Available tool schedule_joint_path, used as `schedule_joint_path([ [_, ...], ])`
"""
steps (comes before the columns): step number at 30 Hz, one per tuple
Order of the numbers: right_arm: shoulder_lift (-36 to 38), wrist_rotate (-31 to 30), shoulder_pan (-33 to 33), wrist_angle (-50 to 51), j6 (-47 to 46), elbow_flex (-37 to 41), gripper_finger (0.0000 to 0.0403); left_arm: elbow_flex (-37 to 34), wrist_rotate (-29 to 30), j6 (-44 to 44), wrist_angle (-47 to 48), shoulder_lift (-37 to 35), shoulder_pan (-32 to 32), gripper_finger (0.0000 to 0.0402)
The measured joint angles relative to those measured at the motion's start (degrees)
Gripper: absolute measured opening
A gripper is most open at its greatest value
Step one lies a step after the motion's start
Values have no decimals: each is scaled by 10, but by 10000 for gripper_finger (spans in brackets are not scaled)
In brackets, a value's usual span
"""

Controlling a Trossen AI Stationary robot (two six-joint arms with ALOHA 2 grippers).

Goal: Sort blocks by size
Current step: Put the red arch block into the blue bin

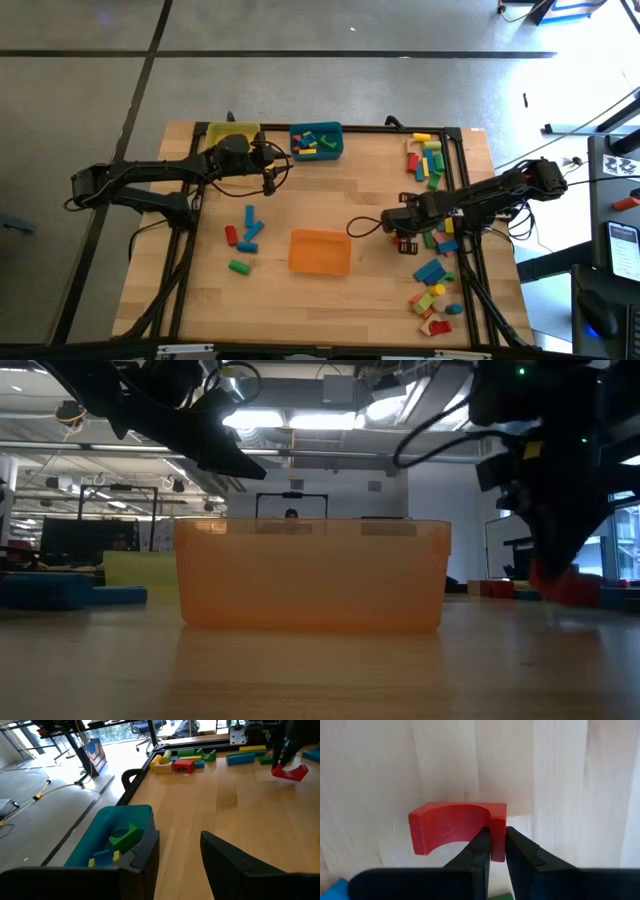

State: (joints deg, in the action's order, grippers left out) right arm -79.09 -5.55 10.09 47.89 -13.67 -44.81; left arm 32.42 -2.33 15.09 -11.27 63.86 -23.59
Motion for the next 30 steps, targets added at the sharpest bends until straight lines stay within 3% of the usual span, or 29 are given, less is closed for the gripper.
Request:
schedule_joint_path([
  [9,0,-14,-12,2,0,-31,37,0,0,0,2,0,0,127],
  [19,1,-52,-87,-6,15,-98,39,0,0,-1,2,0,0,127],
  [30,1,-99,-176,-138,24,-122,41,0,0,-1,2,0,0,127],
])
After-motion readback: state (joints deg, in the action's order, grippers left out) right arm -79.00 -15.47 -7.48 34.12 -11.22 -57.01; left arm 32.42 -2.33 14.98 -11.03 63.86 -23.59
